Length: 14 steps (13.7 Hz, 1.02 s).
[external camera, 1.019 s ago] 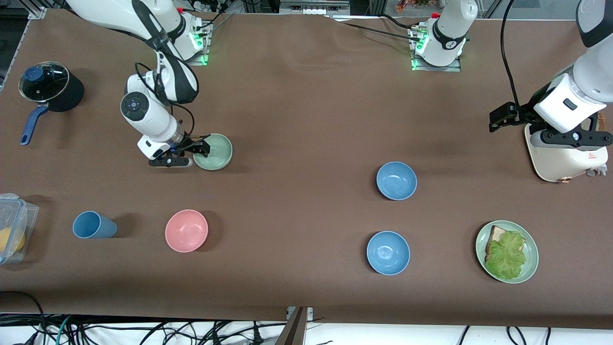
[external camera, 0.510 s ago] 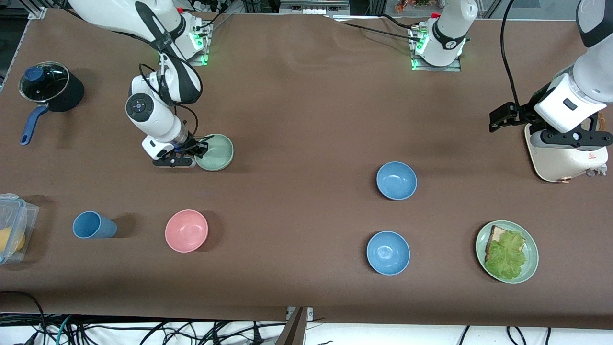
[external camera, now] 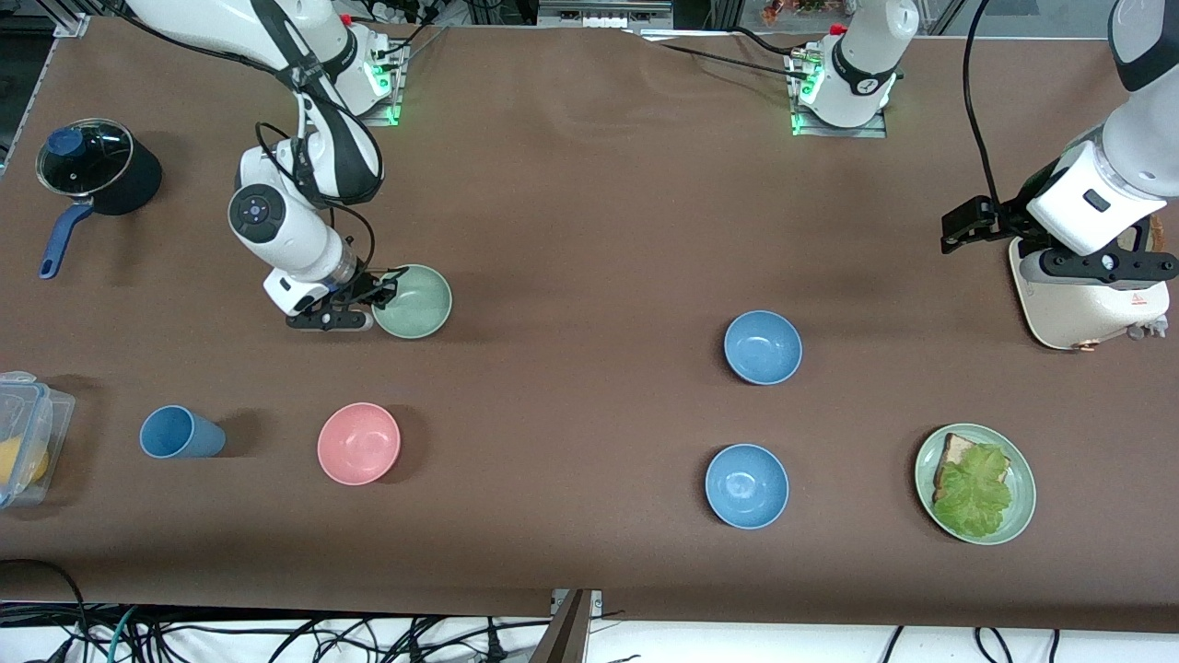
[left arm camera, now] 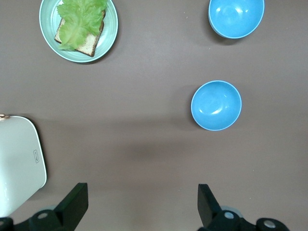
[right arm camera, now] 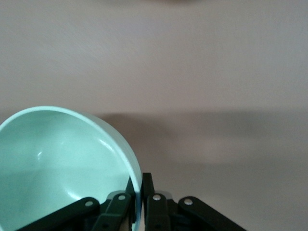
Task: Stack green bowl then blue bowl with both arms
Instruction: 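Close the right gripper on the green bowl's rim, then carry the green bowl toward the blue bowl and set it down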
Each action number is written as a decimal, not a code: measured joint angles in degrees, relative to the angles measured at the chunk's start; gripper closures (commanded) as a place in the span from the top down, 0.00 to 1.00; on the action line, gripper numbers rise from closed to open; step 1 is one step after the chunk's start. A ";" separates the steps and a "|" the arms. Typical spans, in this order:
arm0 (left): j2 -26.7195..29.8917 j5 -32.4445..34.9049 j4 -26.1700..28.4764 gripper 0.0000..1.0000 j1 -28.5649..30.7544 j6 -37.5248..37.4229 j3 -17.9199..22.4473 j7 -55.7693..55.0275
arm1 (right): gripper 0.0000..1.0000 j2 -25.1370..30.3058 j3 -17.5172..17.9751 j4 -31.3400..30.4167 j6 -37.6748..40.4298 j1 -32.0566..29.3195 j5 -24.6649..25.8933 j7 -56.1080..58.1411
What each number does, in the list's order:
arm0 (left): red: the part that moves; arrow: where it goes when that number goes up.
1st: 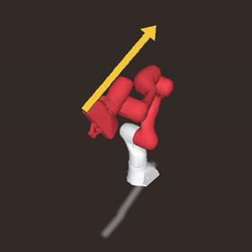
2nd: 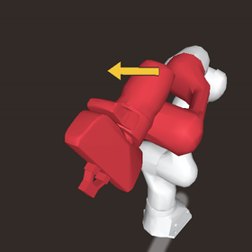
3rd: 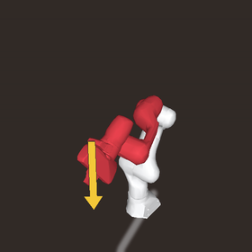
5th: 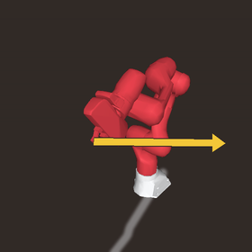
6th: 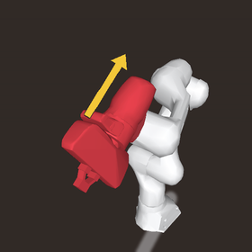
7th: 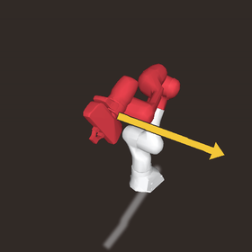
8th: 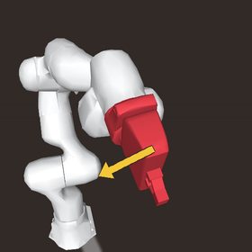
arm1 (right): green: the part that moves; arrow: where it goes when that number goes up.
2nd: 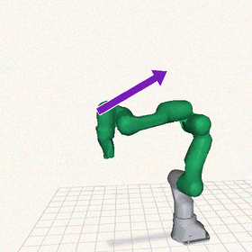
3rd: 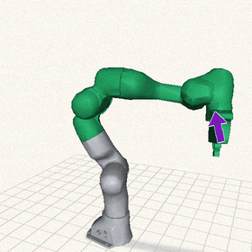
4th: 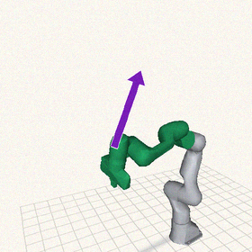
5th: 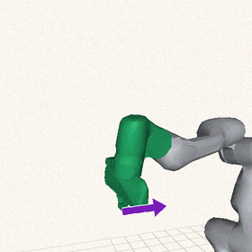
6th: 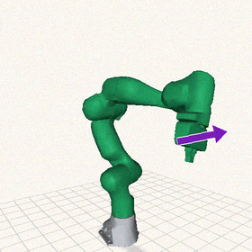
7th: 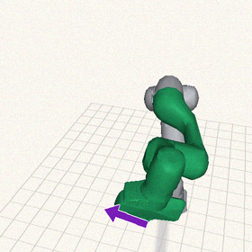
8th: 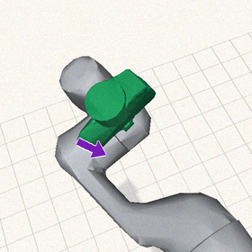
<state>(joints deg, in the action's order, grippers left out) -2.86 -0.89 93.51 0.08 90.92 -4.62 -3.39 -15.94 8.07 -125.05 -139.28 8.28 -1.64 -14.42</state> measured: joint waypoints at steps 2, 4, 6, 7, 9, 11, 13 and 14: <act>0.00 0.00 0.00 1.00 0.01 -0.02 0.01 0.00 | 0.00 -0.91 2.35 7.73 5.53 0.64 -0.02 -4.03; 0.00 0.00 -0.01 1.00 0.01 -0.04 0.02 0.00 | 0.00 -4.55 3.94 14.59 6.99 4.11 -0.02 -10.89; 0.00 0.00 -0.02 1.00 0.02 -0.05 0.03 0.00 | 0.00 -10.61 4.20 21.34 6.94 9.84 0.01 -18.54; 0.00 0.00 -0.03 1.00 0.02 -0.05 0.03 0.00 | 0.00 -13.92 4.23 24.82 6.92 12.64 0.11 -22.12; 0.00 0.00 -0.03 1.00 0.02 -0.06 0.03 0.00 | 0.00 -19.87 4.14 30.57 6.87 17.75 0.68 -28.46; 0.00 0.00 -0.03 1.00 0.02 -0.06 0.03 0.00 | 0.00 -24.33 3.96 34.94 6.77 21.97 2.85 -34.84; 0.00 0.00 -0.03 1.00 0.02 -0.06 0.03 0.00 | 0.01 -26.52 3.88 37.08 6.60 24.29 4.89 -39.12; 0.00 0.00 -0.03 1.00 0.02 -0.06 0.03 0.00 | 0.23 -26.88 3.86 37.44 6.40 24.56 5.09 -39.81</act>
<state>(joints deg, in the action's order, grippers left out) -2.86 -0.89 93.48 0.10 90.86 -4.59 -3.39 -42.82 11.93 -87.61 -132.88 32.85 3.45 -54.23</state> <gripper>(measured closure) 0.000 0.943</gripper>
